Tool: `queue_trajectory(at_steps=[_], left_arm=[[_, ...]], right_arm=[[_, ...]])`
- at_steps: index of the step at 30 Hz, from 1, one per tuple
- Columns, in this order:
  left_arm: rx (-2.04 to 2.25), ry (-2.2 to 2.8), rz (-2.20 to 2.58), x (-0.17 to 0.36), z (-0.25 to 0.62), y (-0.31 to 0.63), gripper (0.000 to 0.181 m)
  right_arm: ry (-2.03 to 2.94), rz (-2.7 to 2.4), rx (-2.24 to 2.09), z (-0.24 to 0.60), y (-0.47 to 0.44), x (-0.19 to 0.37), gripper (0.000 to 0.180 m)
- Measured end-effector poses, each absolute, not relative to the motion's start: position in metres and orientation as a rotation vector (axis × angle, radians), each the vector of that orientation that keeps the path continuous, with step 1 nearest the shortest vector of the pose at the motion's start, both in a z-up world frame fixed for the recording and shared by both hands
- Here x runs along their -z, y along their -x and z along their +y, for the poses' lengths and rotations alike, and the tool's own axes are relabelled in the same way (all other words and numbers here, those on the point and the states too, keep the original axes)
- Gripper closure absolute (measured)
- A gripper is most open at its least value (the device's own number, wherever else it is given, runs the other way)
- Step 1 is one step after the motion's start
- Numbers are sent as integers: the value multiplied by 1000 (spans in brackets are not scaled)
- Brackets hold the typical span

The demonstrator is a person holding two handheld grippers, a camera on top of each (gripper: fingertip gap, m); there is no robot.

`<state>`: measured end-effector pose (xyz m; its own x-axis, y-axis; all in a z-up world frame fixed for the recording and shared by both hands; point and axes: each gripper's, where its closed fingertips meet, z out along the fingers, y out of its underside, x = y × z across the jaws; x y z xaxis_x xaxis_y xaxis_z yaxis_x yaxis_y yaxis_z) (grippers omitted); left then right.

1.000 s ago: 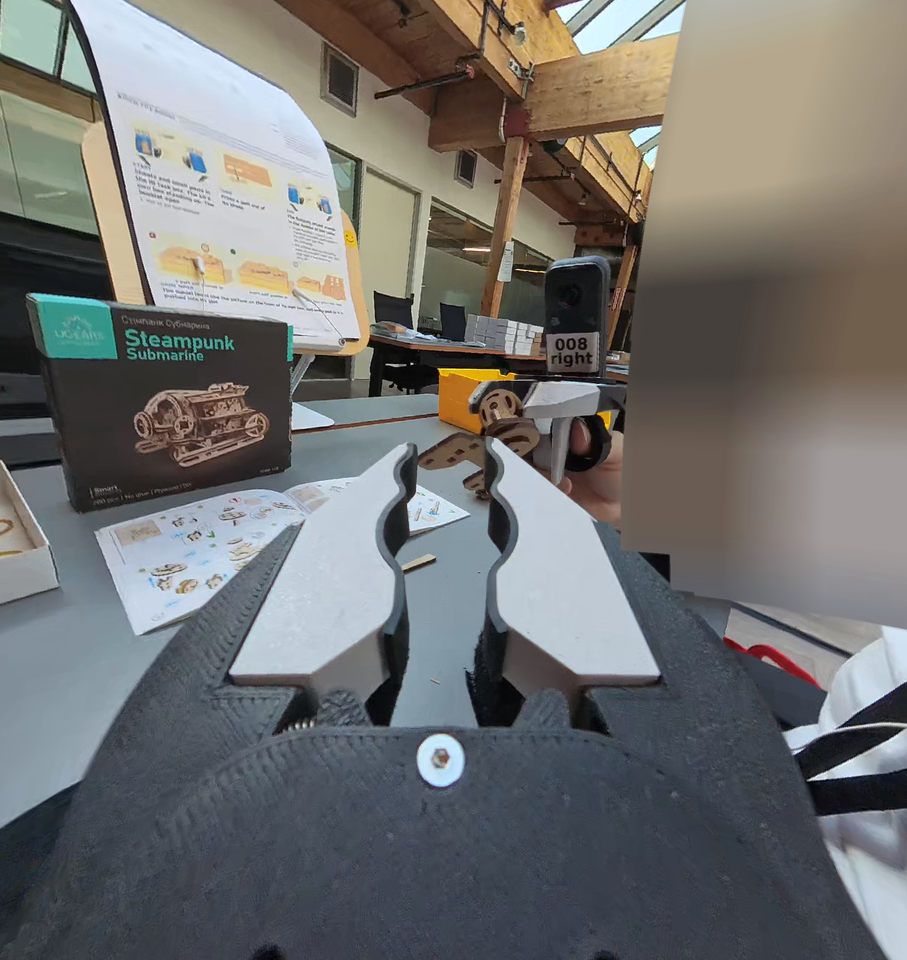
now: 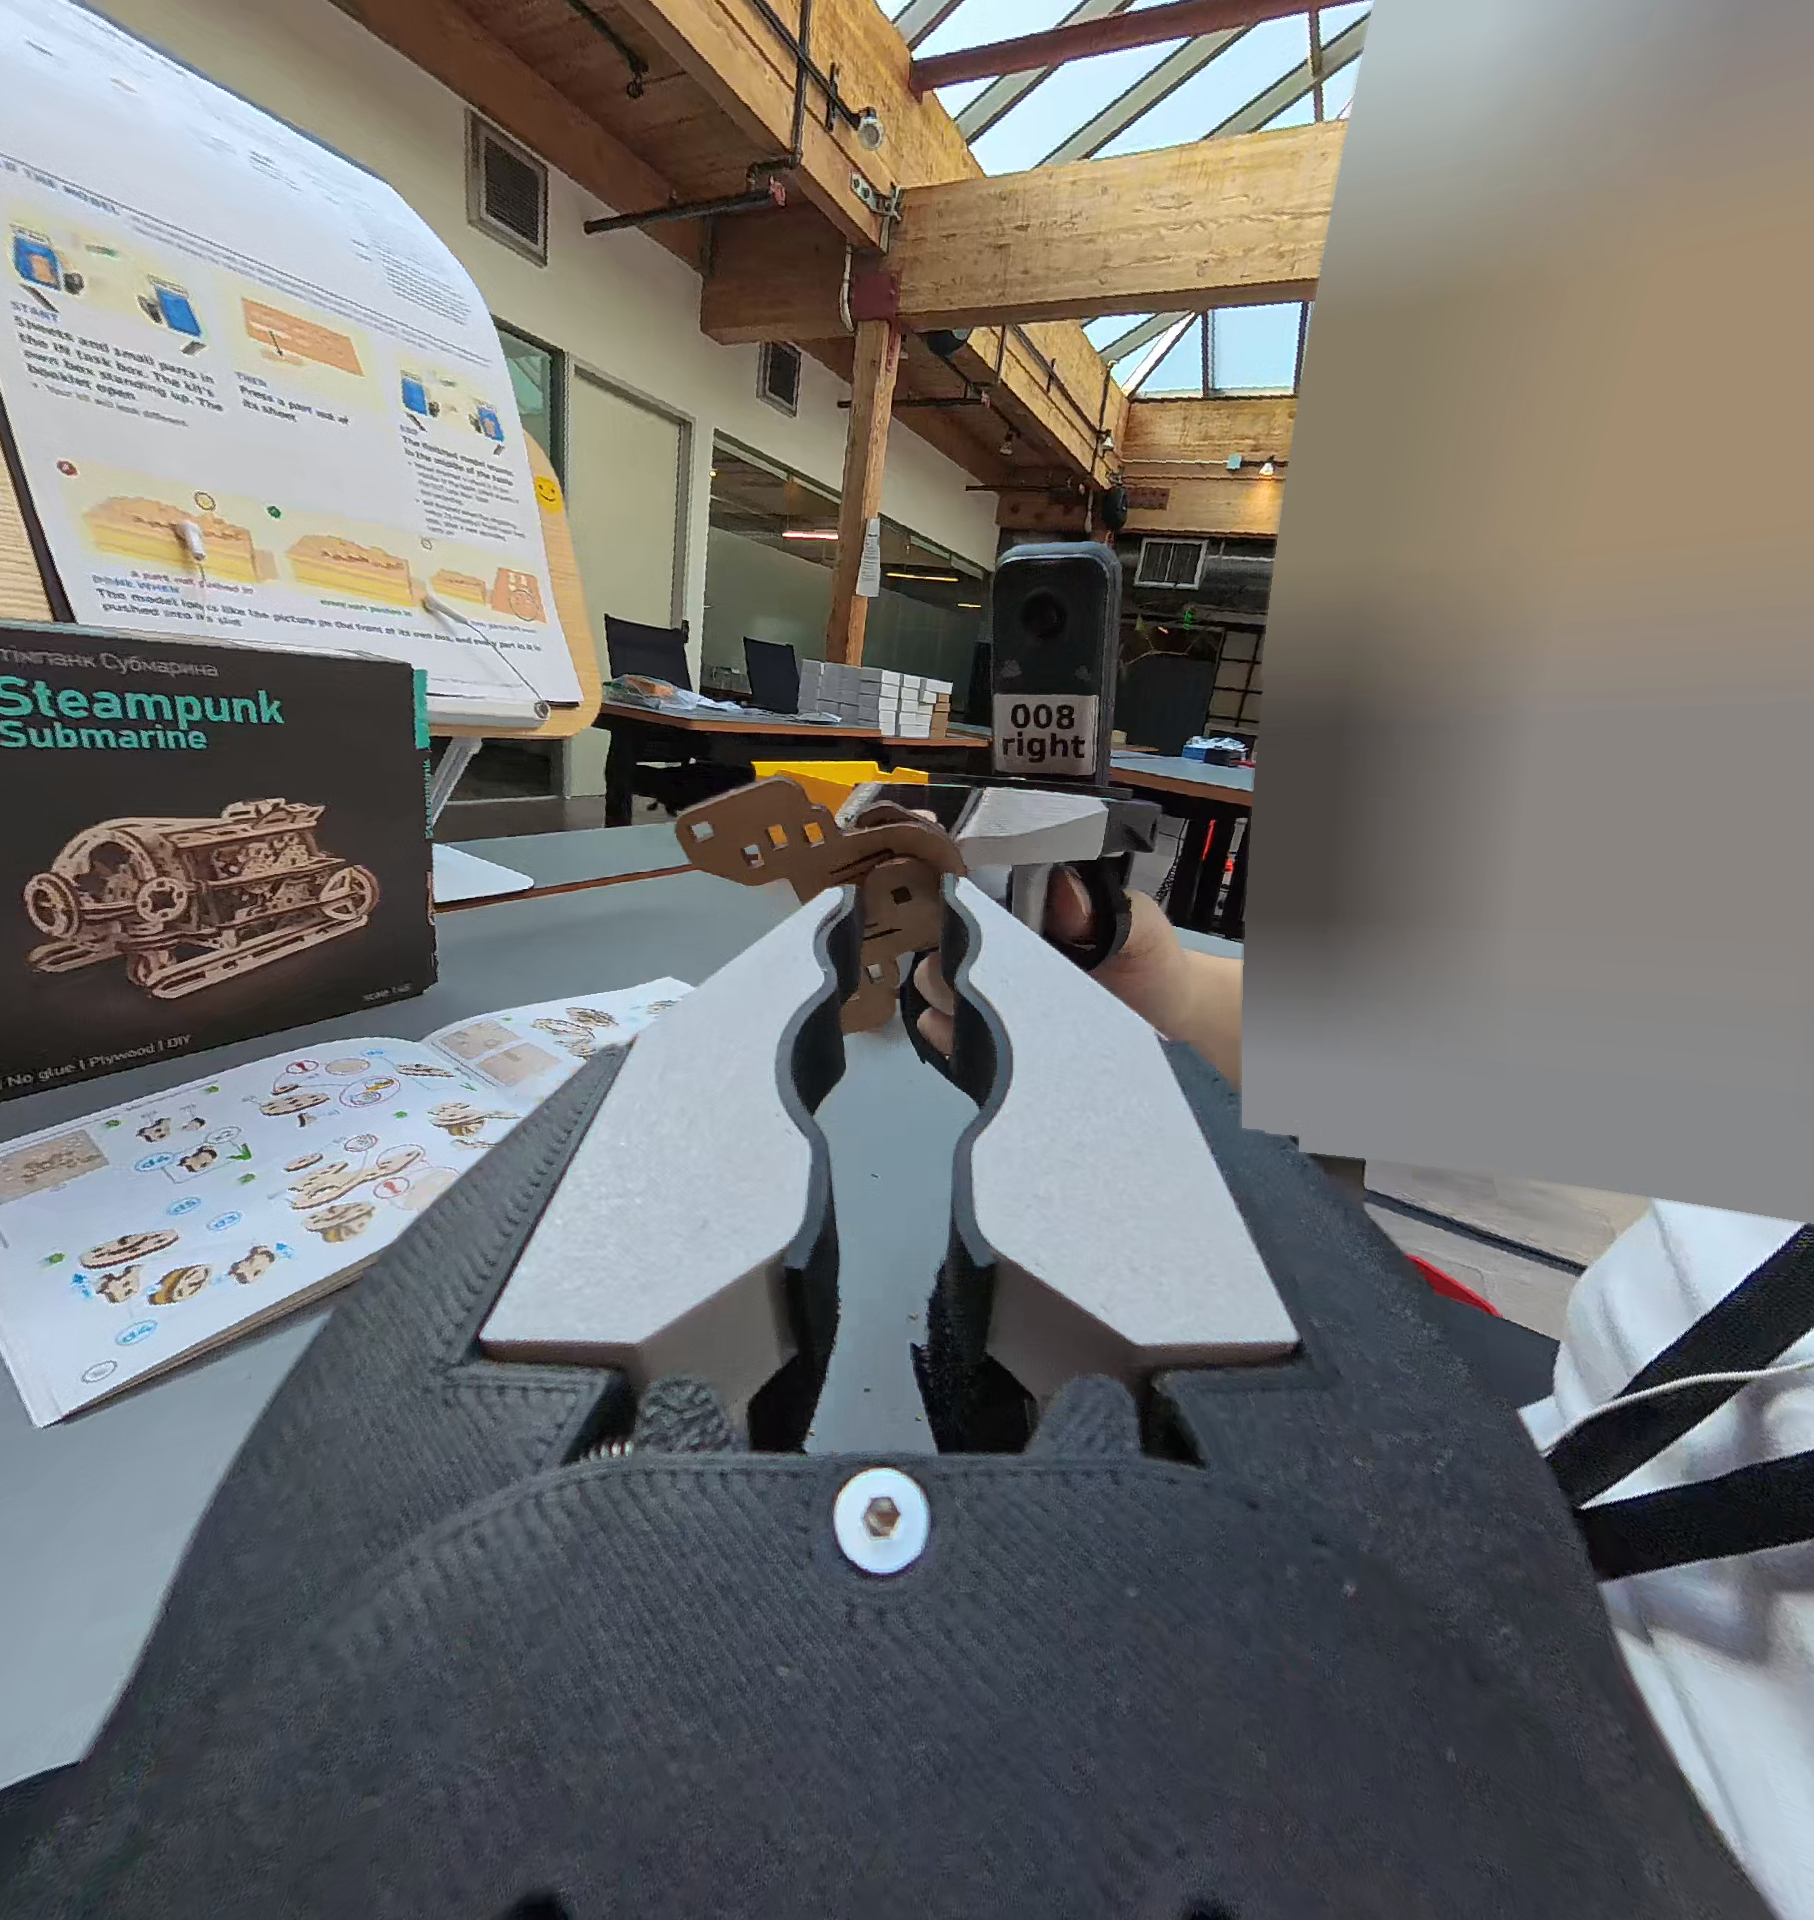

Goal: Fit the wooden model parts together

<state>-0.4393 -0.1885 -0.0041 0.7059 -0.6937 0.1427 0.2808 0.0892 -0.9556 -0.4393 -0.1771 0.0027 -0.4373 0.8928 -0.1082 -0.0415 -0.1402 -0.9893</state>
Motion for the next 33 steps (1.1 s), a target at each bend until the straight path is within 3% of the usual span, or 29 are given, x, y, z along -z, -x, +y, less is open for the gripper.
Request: queue_trajectory(at_steps=[1, 9, 21, 33], left_arm=[[797, 1305, 396, 7, -189, 439, 169], [990, 1376, 361, 25, -183, 438, 169], [1206, 1496, 306, 42, -179, 433, 168], [1232, 1508, 331, 45, -182, 431, 169]], right_arm=[[1009, -1414, -1692, -177, 438, -2, 161], [1037, -1536, -1679, -171, 435, 16, 155], [703, -1728, -1159, -170, 422, 35, 170], [760, -1776, -1224, -176, 420, 40, 171]])
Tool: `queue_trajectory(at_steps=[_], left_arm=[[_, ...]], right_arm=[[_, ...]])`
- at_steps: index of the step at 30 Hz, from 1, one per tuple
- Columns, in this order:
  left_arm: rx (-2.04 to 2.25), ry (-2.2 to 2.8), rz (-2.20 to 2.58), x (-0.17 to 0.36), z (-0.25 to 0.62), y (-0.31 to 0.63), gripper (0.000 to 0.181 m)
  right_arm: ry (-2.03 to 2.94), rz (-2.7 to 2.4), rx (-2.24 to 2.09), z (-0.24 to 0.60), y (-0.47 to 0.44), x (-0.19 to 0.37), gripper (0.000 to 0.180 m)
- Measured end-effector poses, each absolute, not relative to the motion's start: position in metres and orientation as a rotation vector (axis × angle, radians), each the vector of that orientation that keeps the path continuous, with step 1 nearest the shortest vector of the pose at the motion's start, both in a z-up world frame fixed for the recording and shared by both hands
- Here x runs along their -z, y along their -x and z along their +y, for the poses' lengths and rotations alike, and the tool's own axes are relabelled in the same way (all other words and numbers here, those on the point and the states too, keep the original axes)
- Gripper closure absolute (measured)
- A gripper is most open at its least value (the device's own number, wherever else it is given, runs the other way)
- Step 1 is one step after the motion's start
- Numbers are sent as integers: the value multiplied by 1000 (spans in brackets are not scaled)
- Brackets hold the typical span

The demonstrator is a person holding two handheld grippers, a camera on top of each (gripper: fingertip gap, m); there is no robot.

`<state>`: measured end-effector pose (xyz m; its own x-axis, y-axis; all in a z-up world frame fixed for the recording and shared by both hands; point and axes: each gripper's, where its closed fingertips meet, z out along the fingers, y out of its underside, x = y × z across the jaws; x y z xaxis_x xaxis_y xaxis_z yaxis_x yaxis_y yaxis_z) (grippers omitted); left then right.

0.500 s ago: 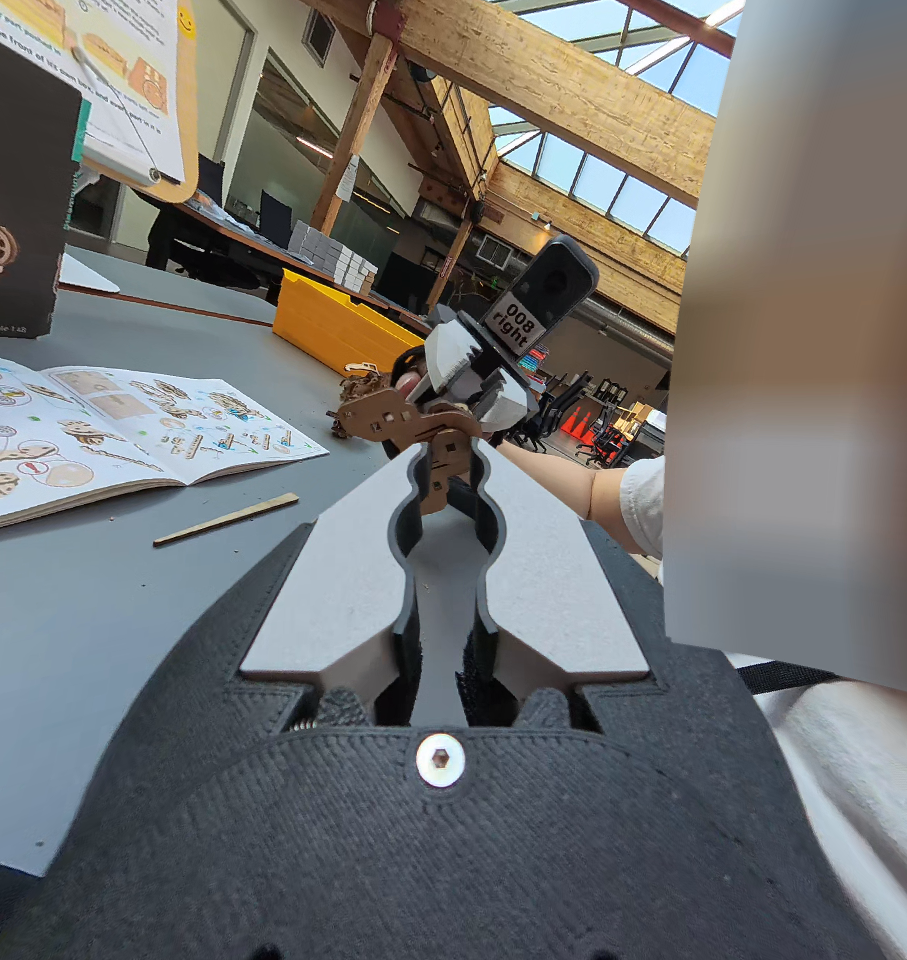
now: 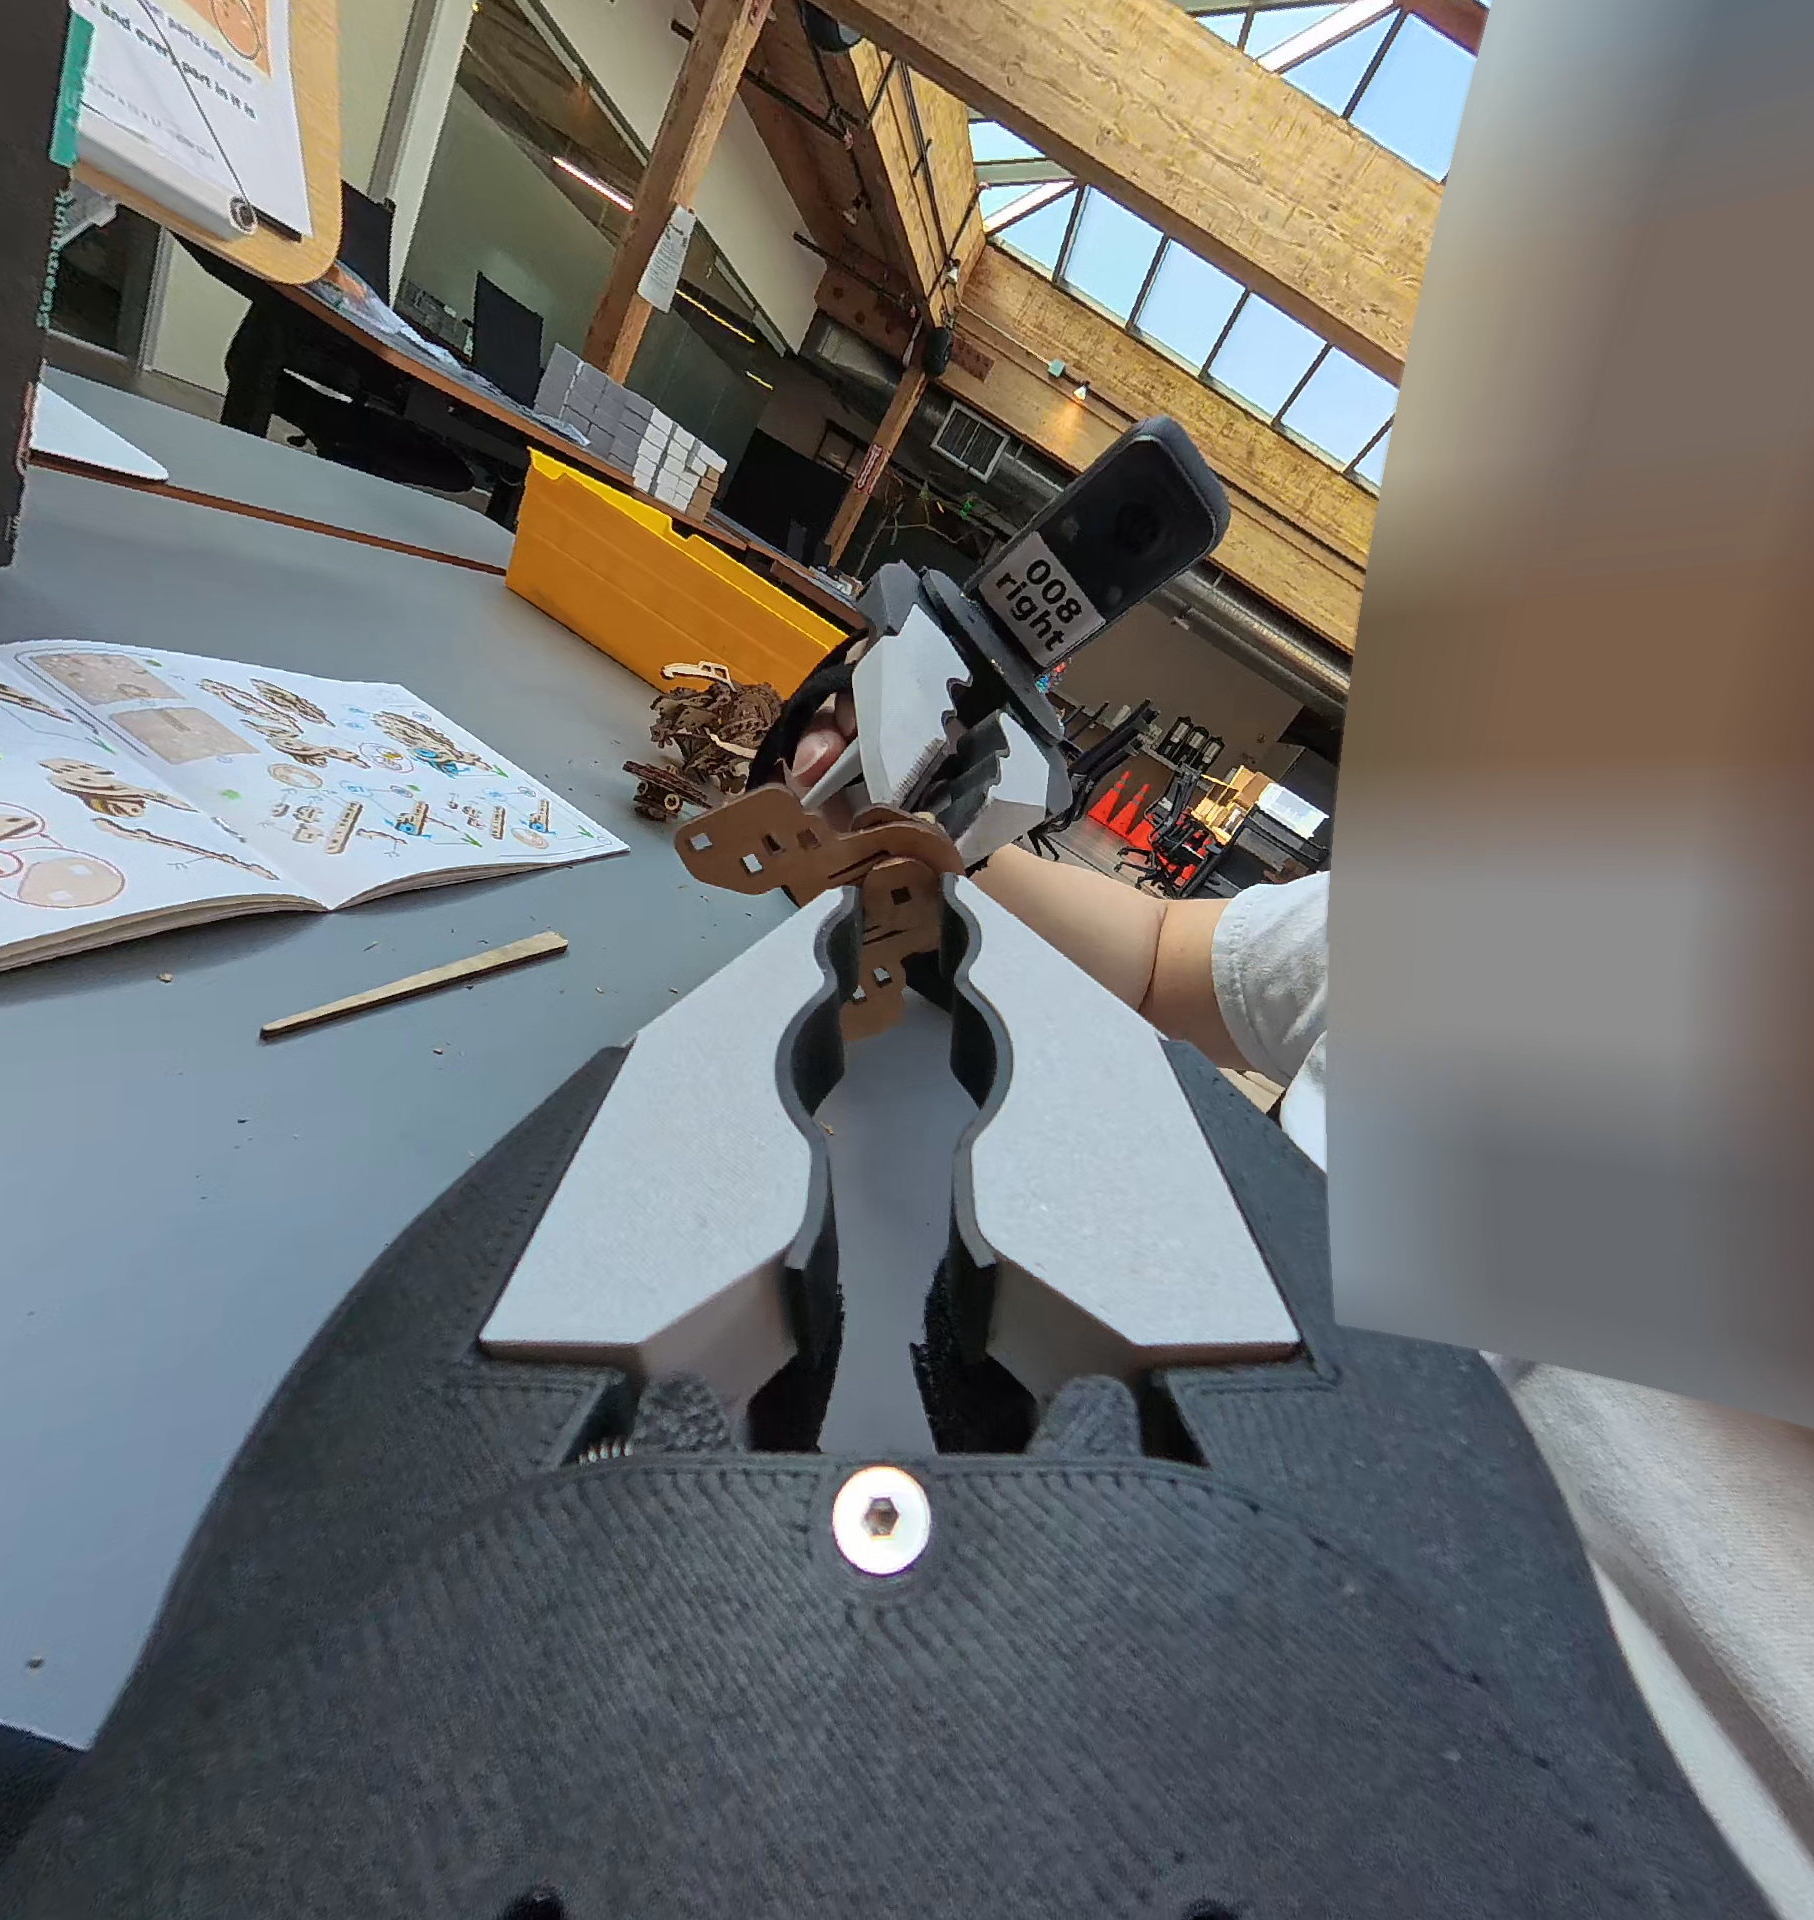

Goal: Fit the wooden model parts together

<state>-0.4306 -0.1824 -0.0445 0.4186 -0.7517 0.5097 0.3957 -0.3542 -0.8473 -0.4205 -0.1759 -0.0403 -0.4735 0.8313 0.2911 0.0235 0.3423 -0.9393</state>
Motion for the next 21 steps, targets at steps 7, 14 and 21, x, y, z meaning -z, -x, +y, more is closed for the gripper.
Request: queue_trajectory(at_steps=[7, 14, 21], left_arm=[[1204, 1513, 330, 47, -182, 431, 169], [1202, 1506, 341, 45, -182, 430, 169], [1143, 1489, 400, 44, -185, 428, 168]], right_arm=[[735, -1783, -1181, -176, 421, 42, 171], [682, -1778, -1133, -177, 420, 41, 171], [680, -1751, -1229, -180, 417, 37, 169]])
